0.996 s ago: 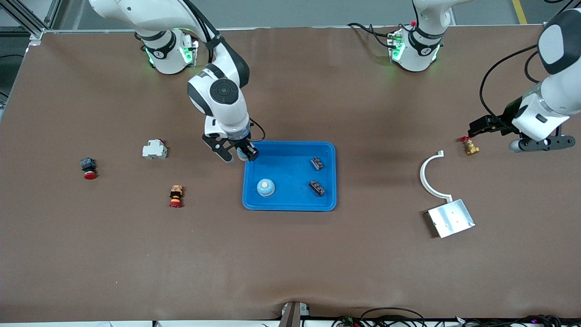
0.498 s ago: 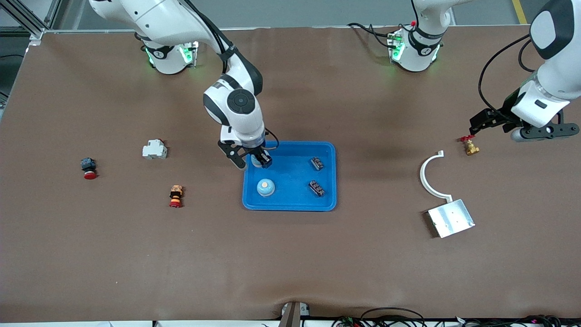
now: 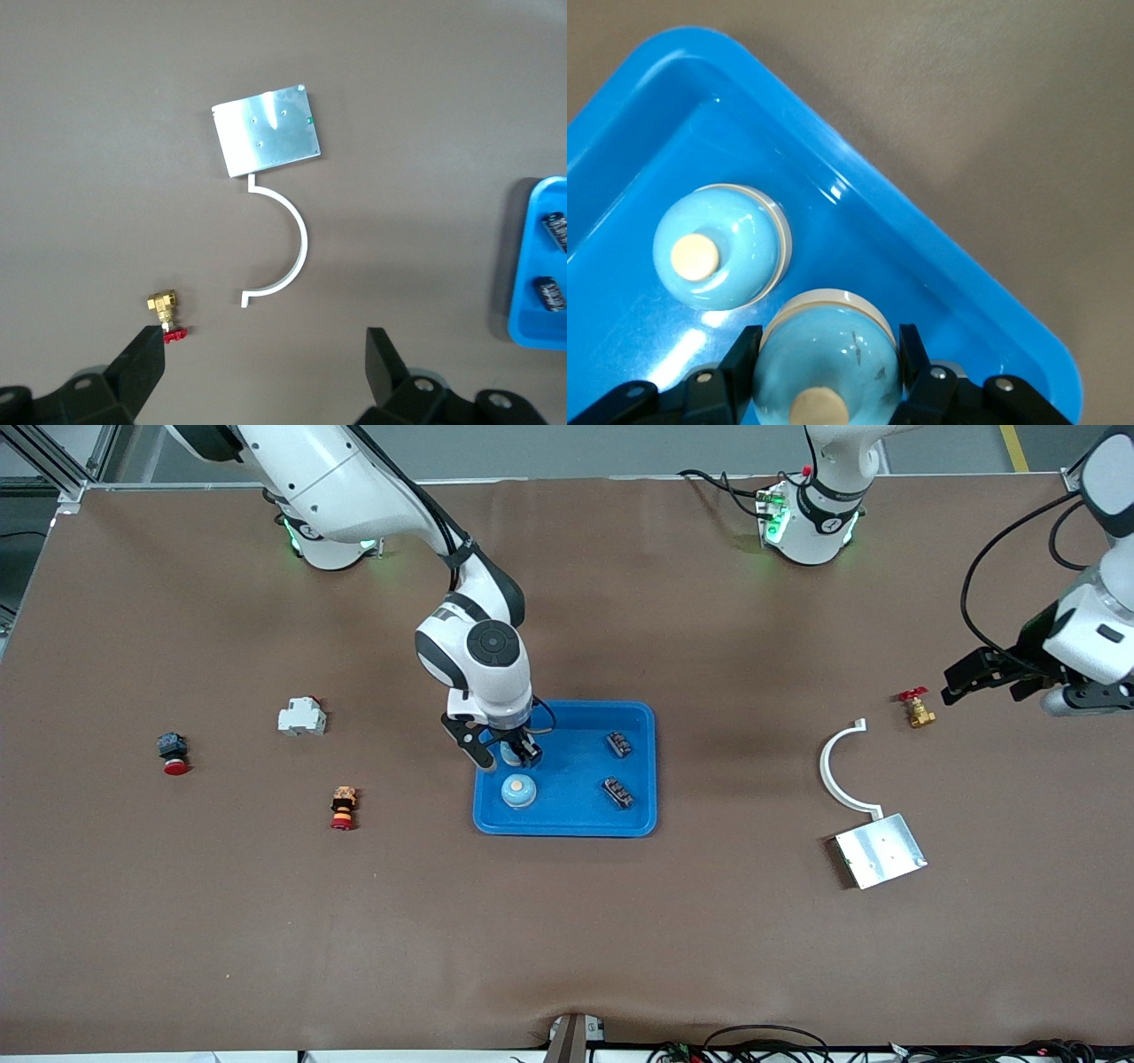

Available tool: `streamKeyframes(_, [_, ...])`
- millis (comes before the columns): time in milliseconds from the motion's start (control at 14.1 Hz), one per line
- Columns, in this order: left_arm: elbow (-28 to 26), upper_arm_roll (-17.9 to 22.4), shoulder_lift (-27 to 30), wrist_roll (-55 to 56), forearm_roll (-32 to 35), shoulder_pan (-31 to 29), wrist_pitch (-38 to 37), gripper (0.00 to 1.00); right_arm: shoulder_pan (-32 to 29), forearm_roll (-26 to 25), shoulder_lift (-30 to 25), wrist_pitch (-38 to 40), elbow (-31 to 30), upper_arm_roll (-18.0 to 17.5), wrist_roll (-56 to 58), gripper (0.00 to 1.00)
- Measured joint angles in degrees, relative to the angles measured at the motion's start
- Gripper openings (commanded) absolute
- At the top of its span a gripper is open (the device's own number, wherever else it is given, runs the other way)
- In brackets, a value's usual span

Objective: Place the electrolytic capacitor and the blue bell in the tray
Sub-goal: 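Lower the bell beside the first bell and open the right gripper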

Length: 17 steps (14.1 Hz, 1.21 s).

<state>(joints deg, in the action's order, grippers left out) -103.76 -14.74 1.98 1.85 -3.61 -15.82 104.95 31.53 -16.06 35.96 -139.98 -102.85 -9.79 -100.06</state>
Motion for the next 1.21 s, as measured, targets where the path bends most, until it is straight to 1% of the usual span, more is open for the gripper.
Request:
streamKeyframes(142, [4.51,0.07,-2.64,0.00,0.00,-0.02,-1.87,1.00,0.61,-0.56,0.65,0.00,0.46,0.50,-0.36,0.00])
streamKeyframes(284, [6.09,0.06,-3.68,0.00,0.00,-0.01,-2.56,1.00,0.96,-1.13,0.86,0.02,0.46,0.91,-0.78,0.00])
streamKeyframes(1209, [6.33,-0.01,-4.32,0.15,0.00,0.23,-2.87,1.00,1.95,-1.86,2.59,-0.08,0.48,1.06,-3.38,0.00])
